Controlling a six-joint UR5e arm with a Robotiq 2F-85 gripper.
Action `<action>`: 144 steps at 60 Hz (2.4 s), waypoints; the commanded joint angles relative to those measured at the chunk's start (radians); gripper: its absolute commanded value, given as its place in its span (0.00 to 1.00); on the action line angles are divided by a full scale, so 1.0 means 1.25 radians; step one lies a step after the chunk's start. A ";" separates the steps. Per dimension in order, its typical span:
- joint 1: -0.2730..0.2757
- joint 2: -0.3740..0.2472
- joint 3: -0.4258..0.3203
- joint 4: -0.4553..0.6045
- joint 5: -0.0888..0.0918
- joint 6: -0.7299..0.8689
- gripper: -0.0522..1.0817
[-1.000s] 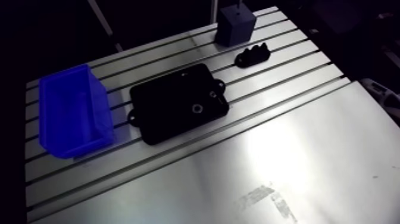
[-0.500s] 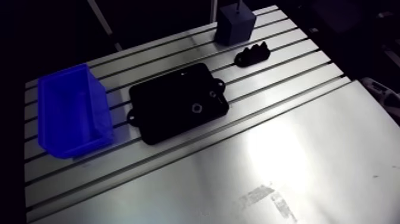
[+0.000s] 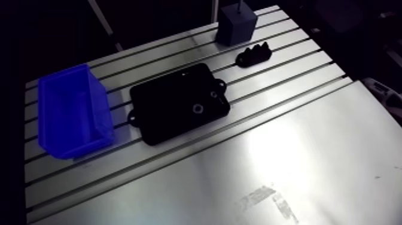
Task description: Pick up the M10 bolt and insert it into the hole until fully seated.
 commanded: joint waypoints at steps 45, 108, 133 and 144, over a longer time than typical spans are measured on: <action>-0.001 0.000 0.020 -0.003 -0.001 0.003 1.00; -0.003 -0.049 0.035 -0.010 -0.005 -0.009 0.05; 0.070 -0.233 0.099 0.075 -0.052 0.003 0.05; 0.128 -0.350 0.200 0.091 -0.043 0.011 0.05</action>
